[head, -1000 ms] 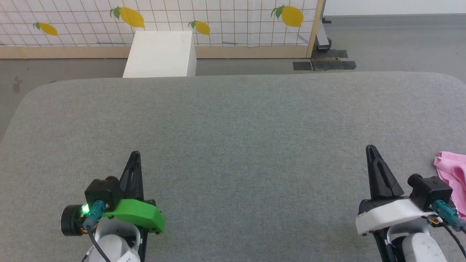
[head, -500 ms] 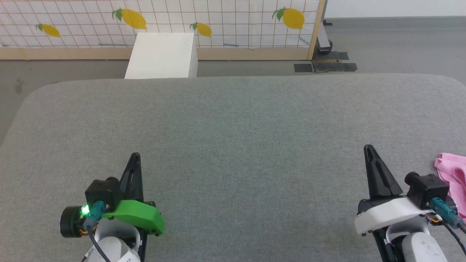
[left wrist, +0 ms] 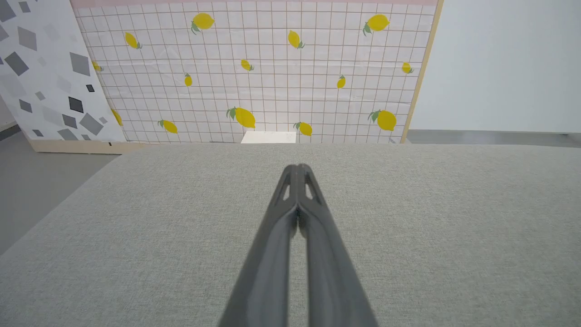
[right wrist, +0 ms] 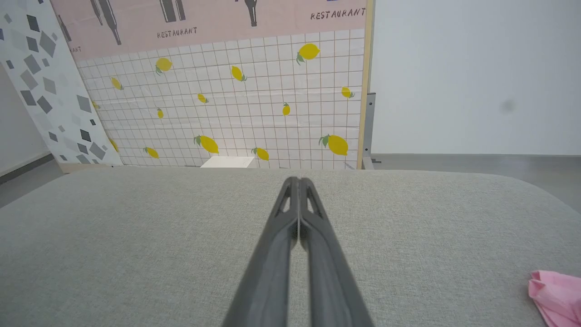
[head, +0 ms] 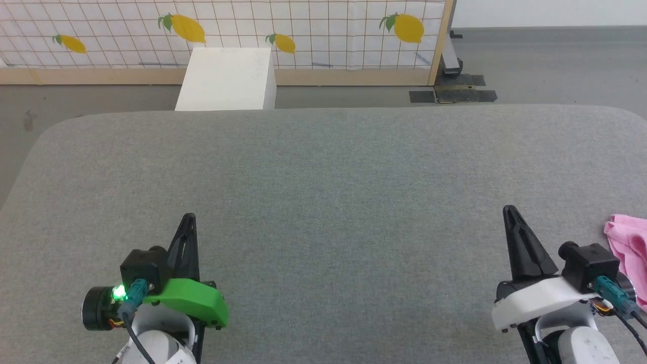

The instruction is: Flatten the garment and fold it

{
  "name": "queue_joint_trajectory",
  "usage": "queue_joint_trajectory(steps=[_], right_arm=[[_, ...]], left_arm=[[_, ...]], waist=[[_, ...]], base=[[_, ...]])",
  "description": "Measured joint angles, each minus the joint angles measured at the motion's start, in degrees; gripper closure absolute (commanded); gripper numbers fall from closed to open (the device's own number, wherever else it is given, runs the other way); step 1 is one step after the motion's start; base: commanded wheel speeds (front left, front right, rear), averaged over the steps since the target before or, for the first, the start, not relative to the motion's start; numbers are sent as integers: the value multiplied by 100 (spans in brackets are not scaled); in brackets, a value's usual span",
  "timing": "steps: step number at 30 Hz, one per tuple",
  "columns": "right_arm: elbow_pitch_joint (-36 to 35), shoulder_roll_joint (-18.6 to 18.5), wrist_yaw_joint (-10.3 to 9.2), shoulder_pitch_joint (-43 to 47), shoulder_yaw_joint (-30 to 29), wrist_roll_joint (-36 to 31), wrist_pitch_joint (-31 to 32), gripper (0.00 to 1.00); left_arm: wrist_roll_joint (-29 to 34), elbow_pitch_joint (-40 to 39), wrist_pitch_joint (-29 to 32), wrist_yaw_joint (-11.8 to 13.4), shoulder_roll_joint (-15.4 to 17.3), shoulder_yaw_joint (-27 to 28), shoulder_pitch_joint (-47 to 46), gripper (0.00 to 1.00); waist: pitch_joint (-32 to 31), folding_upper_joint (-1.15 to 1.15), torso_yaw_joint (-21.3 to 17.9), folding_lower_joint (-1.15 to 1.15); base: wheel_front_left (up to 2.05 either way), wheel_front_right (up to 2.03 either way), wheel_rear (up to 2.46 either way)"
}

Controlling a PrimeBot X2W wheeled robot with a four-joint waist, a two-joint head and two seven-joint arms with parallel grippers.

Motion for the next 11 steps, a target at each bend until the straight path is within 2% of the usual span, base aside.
queue_joint_trajectory(steps=[11], right_arm=[[-96,0,0,8,15,-77,140,100]], left_arm=[[79,-110,127,0,-48,18,85,100]], waist=[[-23,0,15,0]], base=[[0,0,0]])
